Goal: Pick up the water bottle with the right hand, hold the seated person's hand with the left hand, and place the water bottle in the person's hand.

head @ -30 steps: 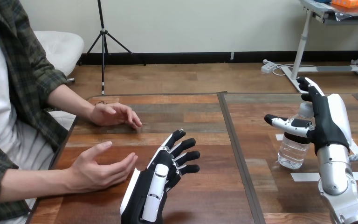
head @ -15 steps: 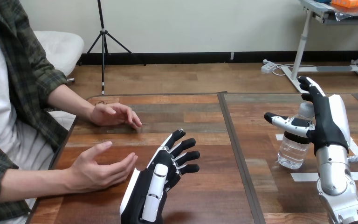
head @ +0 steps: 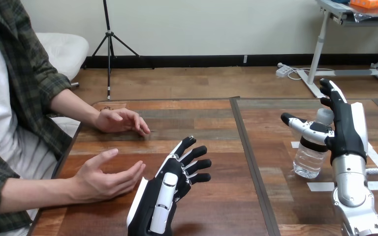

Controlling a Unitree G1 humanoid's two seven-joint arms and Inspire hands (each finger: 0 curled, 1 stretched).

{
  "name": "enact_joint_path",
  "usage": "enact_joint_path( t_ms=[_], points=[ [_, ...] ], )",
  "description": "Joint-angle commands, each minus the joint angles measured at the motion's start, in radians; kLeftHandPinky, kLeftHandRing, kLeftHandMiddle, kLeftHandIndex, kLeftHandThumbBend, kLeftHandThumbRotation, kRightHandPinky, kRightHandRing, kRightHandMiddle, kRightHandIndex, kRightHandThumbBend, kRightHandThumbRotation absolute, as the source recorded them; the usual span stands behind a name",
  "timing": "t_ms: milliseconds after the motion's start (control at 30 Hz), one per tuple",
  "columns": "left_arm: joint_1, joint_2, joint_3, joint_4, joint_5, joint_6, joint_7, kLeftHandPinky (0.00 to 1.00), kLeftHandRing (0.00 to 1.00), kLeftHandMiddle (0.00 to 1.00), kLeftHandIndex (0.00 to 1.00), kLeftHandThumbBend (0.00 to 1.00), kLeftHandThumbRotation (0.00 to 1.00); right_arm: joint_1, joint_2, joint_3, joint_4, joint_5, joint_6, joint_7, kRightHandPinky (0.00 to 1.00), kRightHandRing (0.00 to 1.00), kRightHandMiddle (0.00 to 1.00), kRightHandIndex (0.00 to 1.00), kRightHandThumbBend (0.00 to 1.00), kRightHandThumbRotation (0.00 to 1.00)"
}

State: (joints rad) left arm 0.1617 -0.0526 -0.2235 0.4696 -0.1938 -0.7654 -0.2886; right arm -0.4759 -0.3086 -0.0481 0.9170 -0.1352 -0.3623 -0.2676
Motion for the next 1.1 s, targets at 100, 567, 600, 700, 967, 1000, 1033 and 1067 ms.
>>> enact_joint_path(
  t_ms=[100, 567, 600, 700, 967, 1000, 1033, 1067],
  points=[
    [-0.024, -0.056, -0.002, -0.046, -0.002, -0.019, -0.003, 0.72, 0.80, 0.85, 0.90, 0.47, 1.00, -0.008, 0.054, -0.023, 0.084, 0.042, 0.015, 0.030, 0.89, 0.92, 0.93, 0.93, 0.64, 0.00],
    [-0.020, -0.053, 0.001, -0.057, -0.001, -0.014, 0.002, 0.73, 0.81, 0.85, 0.90, 0.47, 1.00, -0.026, 0.099, -0.090, 0.151, 0.142, -0.050, 0.091, 0.93, 0.94, 0.95, 0.94, 0.61, 0.00],
    [-0.020, -0.053, 0.001, -0.057, -0.001, -0.014, 0.002, 0.73, 0.81, 0.85, 0.90, 0.47, 1.00, -0.027, 0.100, -0.092, 0.155, 0.145, -0.055, 0.095, 0.93, 0.94, 0.95, 0.94, 0.61, 0.00],
    [-0.020, -0.052, 0.002, -0.057, 0.003, -0.016, 0.004, 0.73, 0.81, 0.85, 0.90, 0.47, 1.00, -0.029, 0.106, -0.103, 0.166, 0.158, -0.073, 0.106, 0.95, 0.95, 0.95, 0.94, 0.60, 0.00],
    [-0.025, -0.050, 0.004, -0.051, 0.005, -0.022, 0.003, 0.73, 0.80, 0.85, 0.90, 0.46, 1.00, -0.027, 0.117, -0.119, 0.184, 0.175, -0.098, 0.120, 0.97, 0.96, 0.96, 0.95, 0.59, 0.00],
    [-0.025, -0.050, 0.004, -0.050, 0.005, -0.023, 0.002, 0.73, 0.80, 0.85, 0.90, 0.46, 1.00, -0.027, 0.117, -0.120, 0.186, 0.174, -0.101, 0.120, 0.97, 0.96, 0.96, 0.95, 0.59, 0.00],
    [-0.025, -0.050, 0.004, -0.051, 0.004, -0.020, 0.002, 0.73, 0.80, 0.85, 0.90, 0.45, 1.00, -0.026, 0.118, -0.120, 0.188, 0.173, -0.107, 0.119, 0.97, 0.96, 0.96, 0.95, 0.59, 0.00],
    [-0.024, -0.050, 0.004, -0.052, 0.003, -0.018, 0.003, 0.73, 0.80, 0.85, 0.90, 0.46, 1.00, -0.026, 0.119, -0.121, 0.190, 0.171, -0.110, 0.118, 0.97, 0.96, 0.96, 0.95, 0.59, 0.00]
  ],
)
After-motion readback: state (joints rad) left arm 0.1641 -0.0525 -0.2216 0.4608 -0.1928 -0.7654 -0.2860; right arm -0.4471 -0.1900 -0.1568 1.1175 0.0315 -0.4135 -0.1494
